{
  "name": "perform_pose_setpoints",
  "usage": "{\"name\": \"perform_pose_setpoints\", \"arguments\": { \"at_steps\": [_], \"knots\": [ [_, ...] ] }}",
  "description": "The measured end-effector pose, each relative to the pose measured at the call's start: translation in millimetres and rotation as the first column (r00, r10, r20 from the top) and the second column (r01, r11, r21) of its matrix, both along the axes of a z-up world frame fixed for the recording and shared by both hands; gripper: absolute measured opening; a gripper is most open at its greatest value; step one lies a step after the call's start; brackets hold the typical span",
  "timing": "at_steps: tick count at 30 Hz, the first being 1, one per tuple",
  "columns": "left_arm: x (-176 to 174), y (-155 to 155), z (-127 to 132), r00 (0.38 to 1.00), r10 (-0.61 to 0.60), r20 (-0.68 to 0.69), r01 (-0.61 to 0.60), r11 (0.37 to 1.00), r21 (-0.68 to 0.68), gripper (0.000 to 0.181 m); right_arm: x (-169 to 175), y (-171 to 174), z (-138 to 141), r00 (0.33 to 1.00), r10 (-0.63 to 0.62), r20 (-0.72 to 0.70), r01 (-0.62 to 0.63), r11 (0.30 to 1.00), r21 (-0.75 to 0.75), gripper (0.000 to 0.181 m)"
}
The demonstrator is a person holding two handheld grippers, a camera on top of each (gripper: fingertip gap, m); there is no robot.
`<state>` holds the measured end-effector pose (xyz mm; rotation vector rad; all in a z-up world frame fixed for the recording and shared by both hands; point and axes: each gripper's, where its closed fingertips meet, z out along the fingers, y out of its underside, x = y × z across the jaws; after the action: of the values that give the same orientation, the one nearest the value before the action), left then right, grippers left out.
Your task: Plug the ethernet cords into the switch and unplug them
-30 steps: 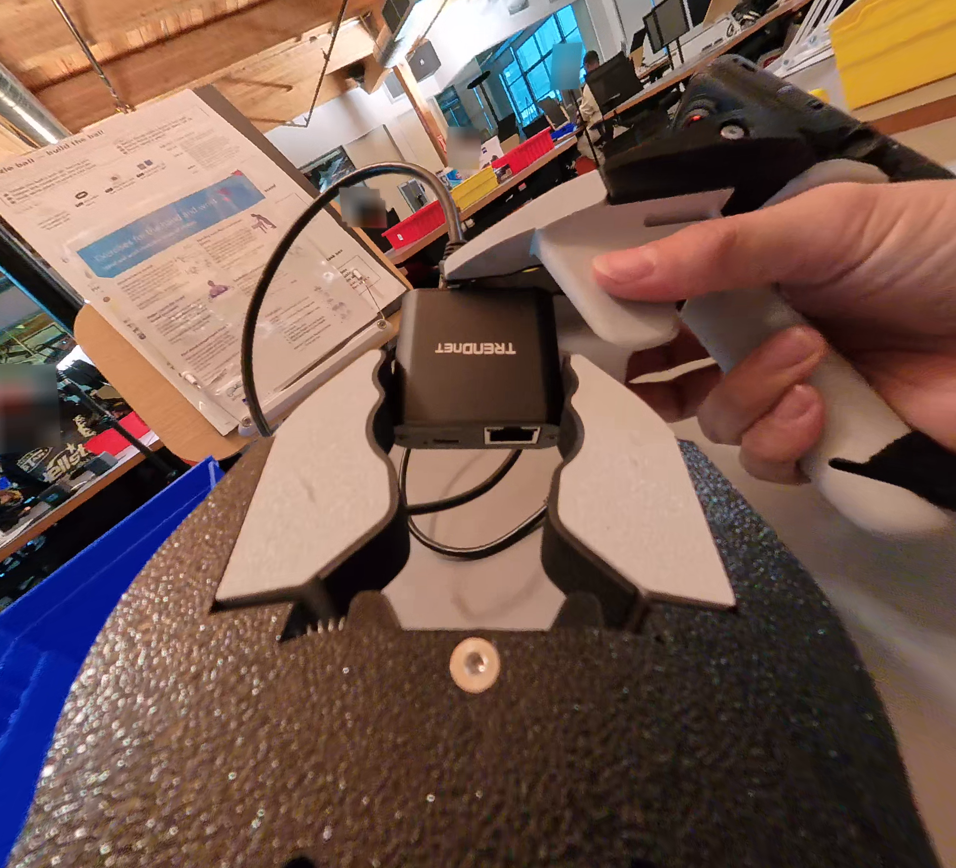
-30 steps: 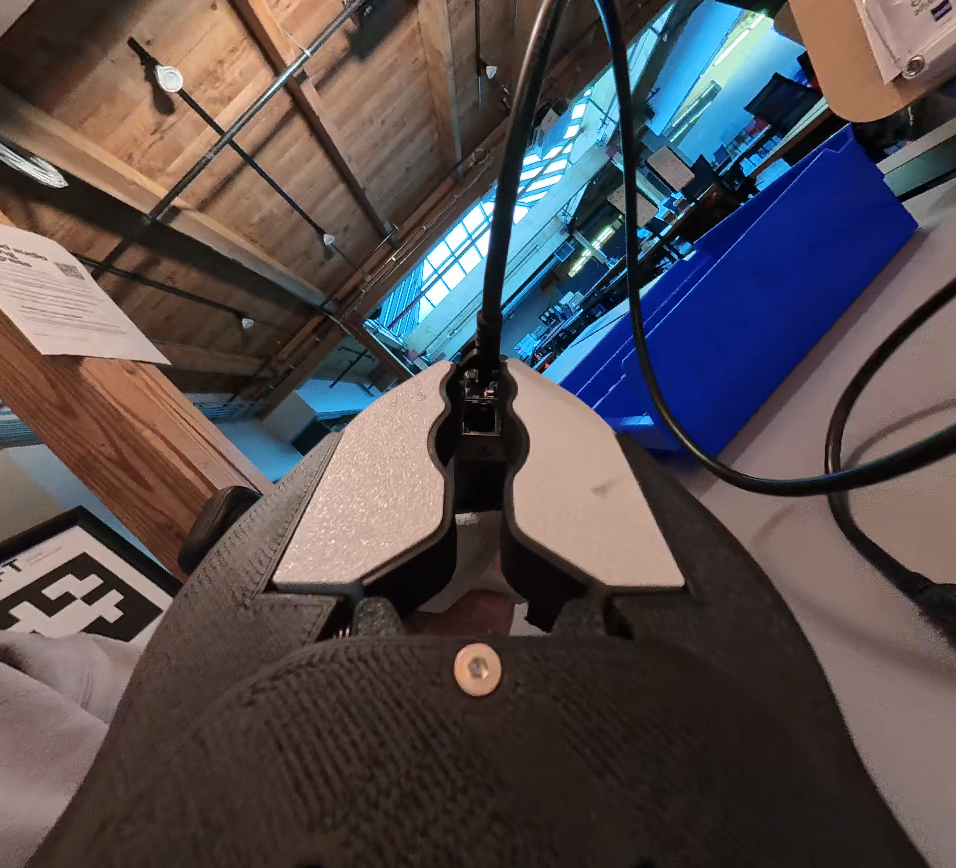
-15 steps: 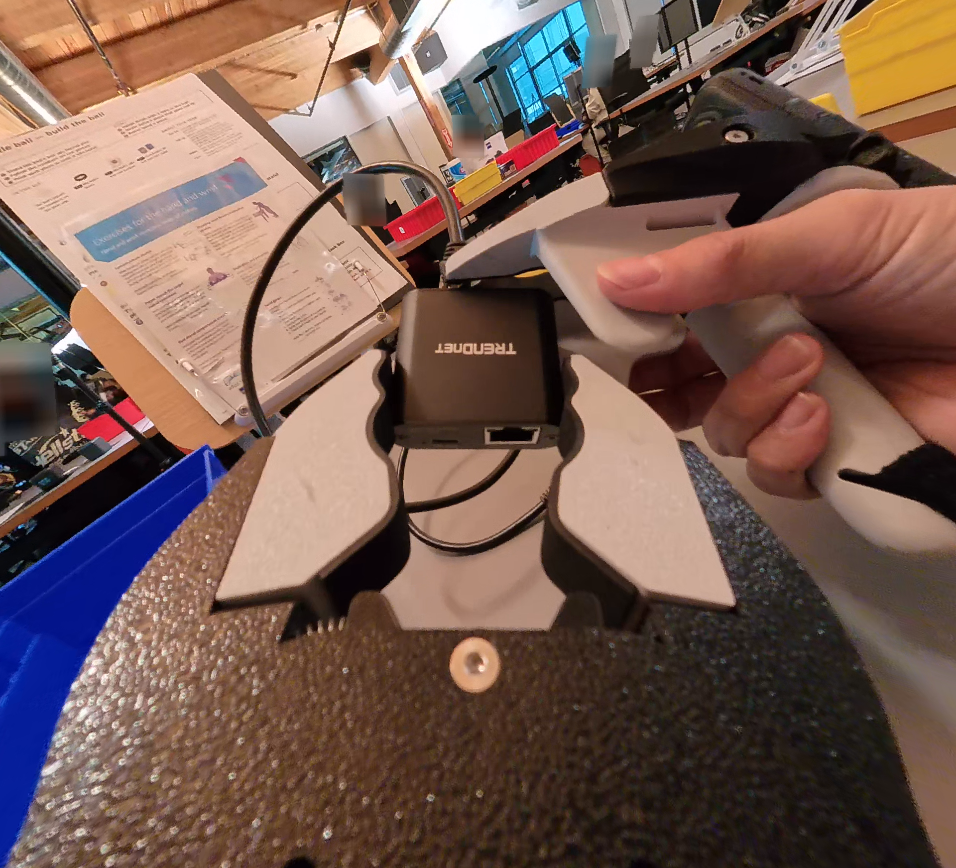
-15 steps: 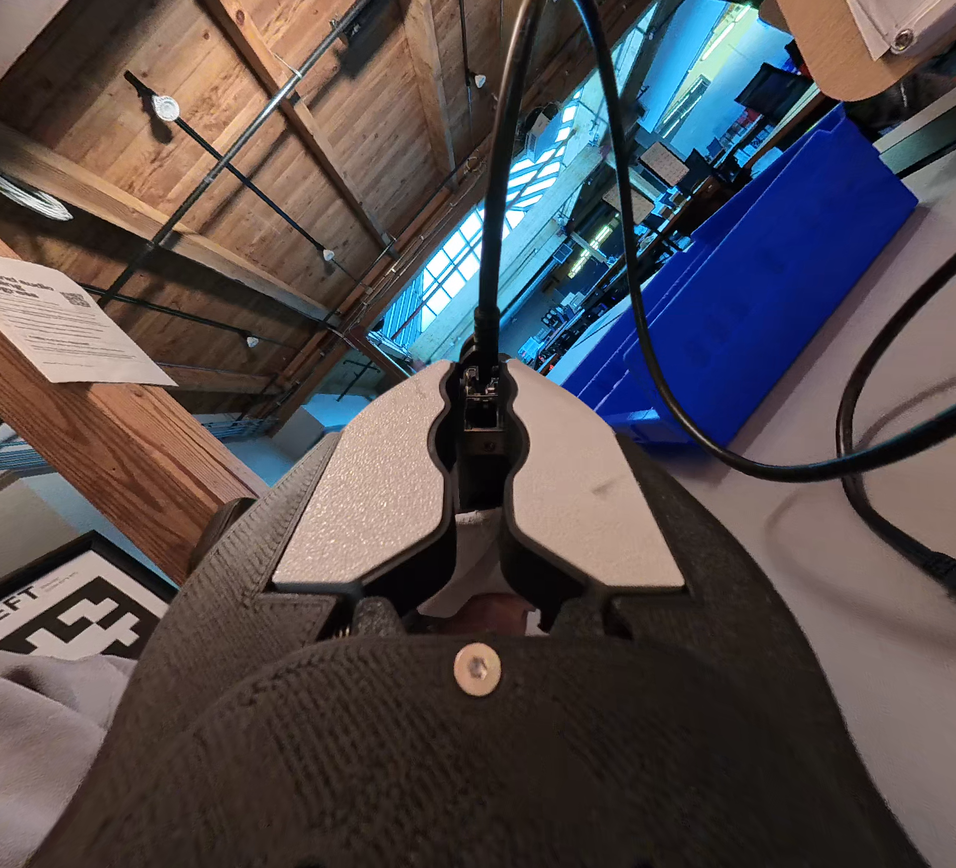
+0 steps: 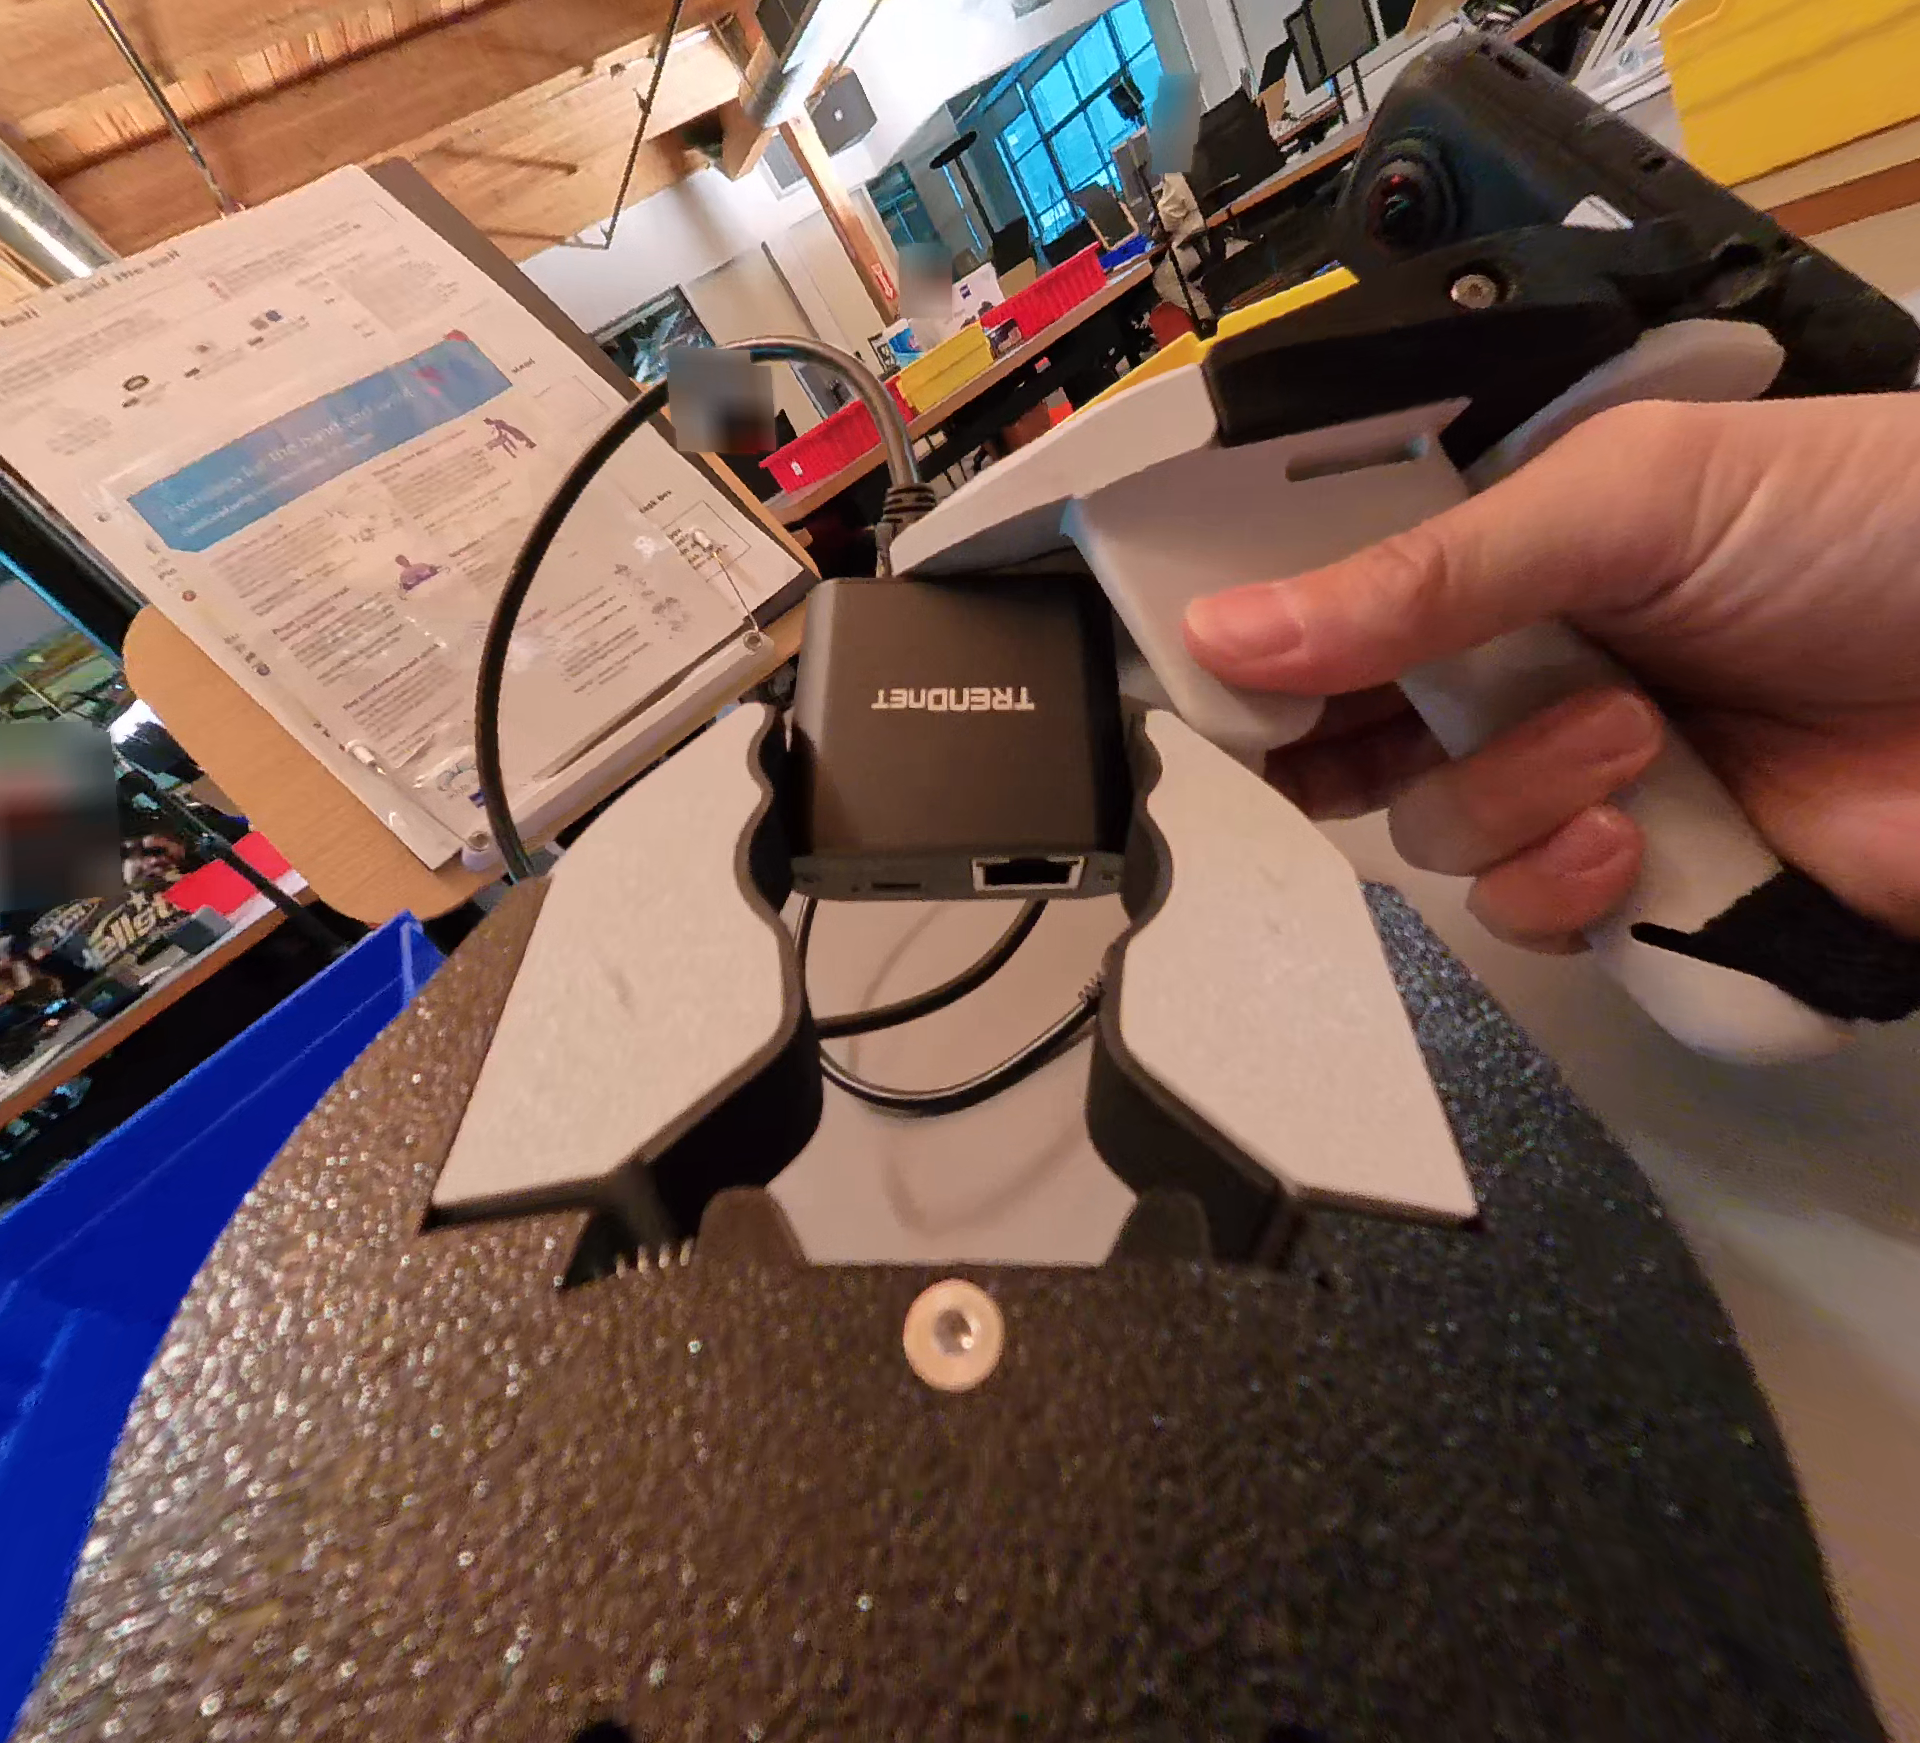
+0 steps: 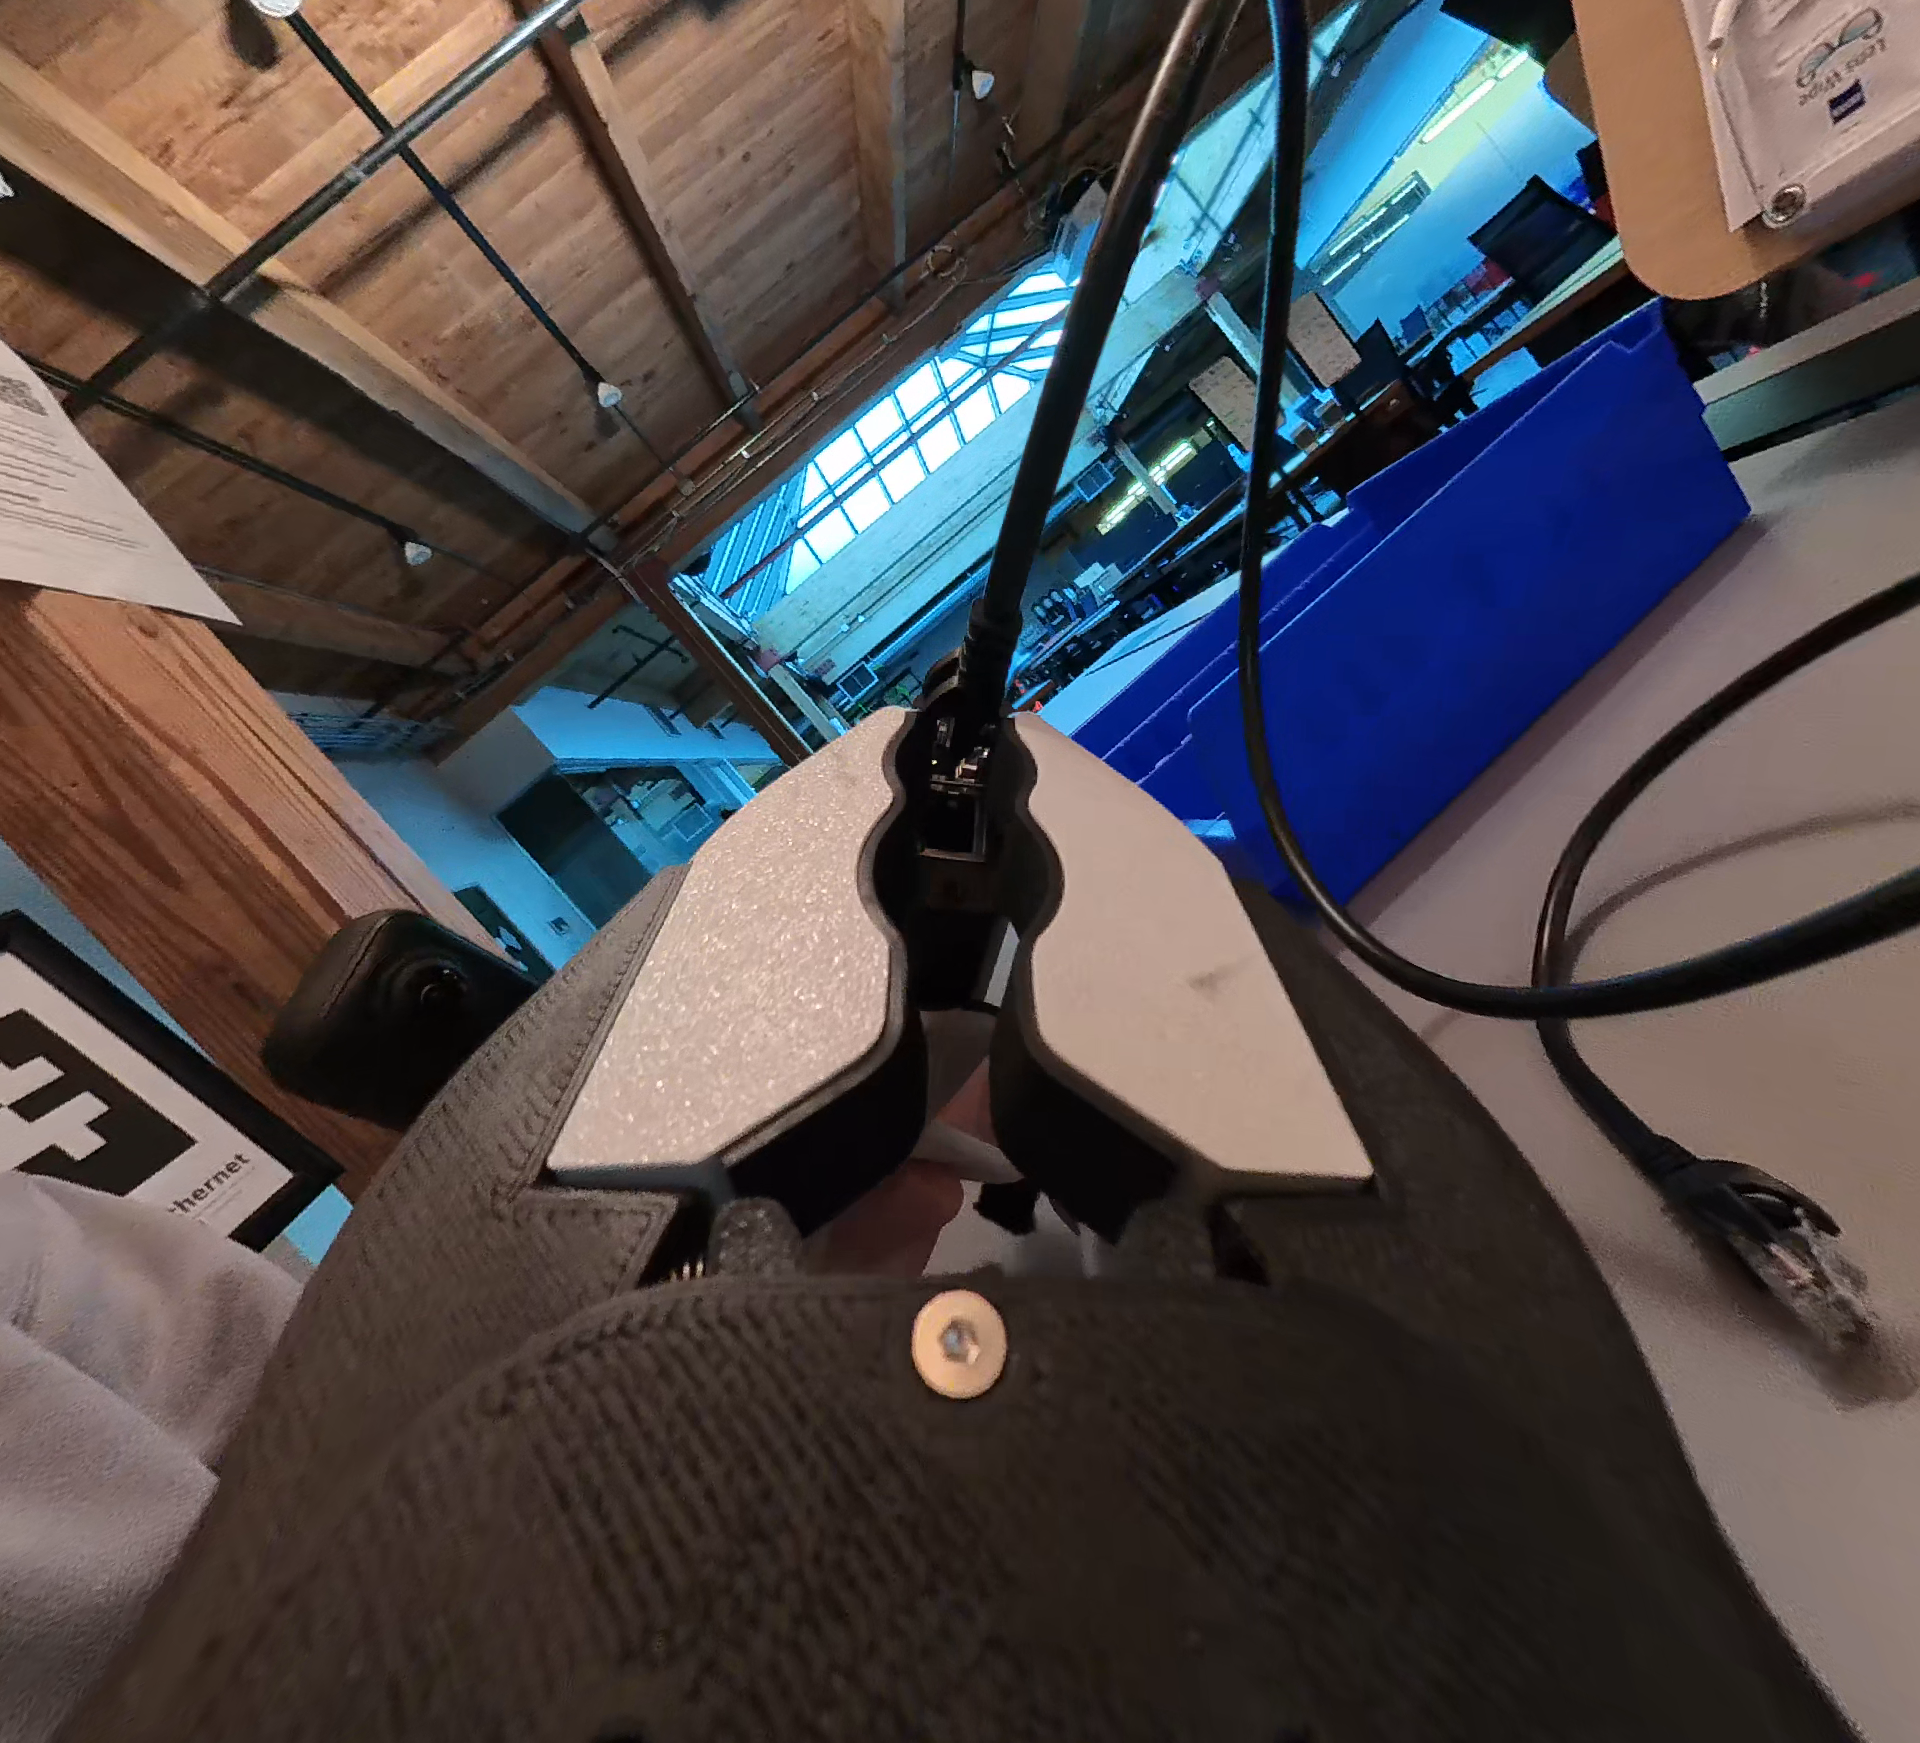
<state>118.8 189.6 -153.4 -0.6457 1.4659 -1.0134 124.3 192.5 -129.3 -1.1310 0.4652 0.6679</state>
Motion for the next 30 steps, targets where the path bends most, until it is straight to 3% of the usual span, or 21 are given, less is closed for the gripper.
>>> {"name": "perform_pose_setpoints", "arguments": {
  "at_steps": [7, 10, 30],
  "knots": [
    [0, -1, -1, 0.999, -0.034, -0.009, 0.033, 0.995, -0.094, 0.061, -1, 0, 1, 0.995, -0.018, 0.100, 0.023, 0.999, -0.046, 0.013],
    [-1, 2, 1, 0.999, 0.023, 0.029, -0.023, 1.000, -0.012, 0.061, -3, 1, 2, 0.994, 0.000, 0.112, 0.005, 0.999, -0.041, 0.013],
    [-4, -1, 5, 1.000, -0.011, 0.013, 0.012, 0.999, -0.051, 0.061, -3, -2, 7, 0.984, -0.017, 0.175, 0.023, 0.999, -0.034, 0.012]
  ]
}}
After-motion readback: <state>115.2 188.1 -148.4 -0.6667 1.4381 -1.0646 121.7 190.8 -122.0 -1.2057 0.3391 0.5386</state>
